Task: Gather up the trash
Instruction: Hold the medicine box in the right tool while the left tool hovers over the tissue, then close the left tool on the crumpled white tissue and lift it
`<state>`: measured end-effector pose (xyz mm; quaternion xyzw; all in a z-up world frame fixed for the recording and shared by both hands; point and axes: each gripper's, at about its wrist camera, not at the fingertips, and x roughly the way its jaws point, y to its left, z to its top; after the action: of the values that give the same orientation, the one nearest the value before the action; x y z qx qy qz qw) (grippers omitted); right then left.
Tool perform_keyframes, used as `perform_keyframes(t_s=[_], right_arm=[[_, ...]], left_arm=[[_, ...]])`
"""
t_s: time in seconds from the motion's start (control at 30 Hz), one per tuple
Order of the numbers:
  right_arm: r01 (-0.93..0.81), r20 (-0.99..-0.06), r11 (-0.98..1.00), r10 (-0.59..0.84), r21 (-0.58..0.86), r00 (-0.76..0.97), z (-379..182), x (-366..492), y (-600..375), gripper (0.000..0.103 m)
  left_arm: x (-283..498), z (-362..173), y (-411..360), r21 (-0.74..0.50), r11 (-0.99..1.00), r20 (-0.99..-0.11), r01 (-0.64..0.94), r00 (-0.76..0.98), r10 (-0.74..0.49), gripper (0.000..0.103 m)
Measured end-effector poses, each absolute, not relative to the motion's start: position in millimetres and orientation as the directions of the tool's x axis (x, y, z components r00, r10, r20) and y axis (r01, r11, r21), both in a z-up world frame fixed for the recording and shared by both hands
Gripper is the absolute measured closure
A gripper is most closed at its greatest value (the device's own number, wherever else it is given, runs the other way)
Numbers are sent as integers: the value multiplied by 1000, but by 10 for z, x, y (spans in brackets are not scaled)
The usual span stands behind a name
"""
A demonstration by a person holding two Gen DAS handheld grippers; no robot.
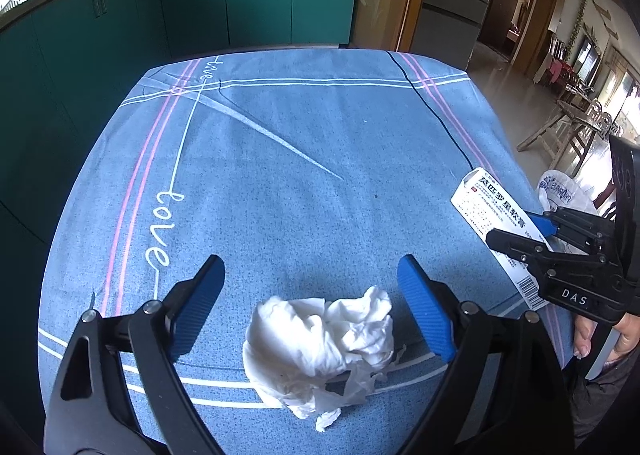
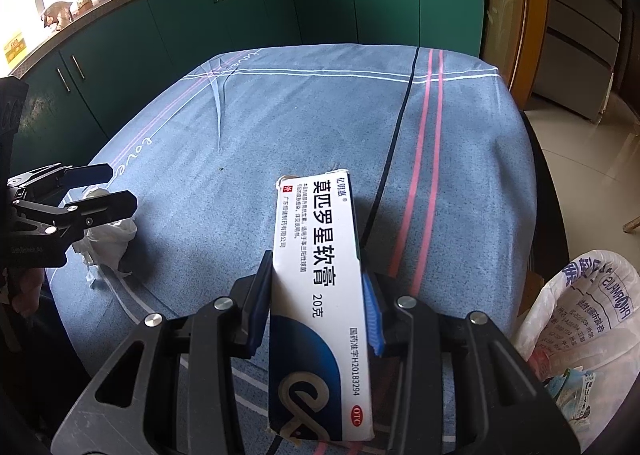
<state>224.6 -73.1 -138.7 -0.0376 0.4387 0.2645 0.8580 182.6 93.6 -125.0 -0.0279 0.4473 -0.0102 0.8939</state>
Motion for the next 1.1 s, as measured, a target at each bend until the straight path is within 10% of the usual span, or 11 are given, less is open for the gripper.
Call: perform_keyframes(t_s=[0.83, 1.1], right_arm=[[-483, -766, 860, 420, 165, 487, -1360, 2222, -749, 63], [-467, -771, 869, 407, 162, 490, -1362, 2231, -789, 63]], left_arm=[[1775, -1149, 1055, -150, 988, -761, -33, 641, -95, 13], [1802, -1243, 766, -9, 999, -790, 33, 613, -27, 13]])
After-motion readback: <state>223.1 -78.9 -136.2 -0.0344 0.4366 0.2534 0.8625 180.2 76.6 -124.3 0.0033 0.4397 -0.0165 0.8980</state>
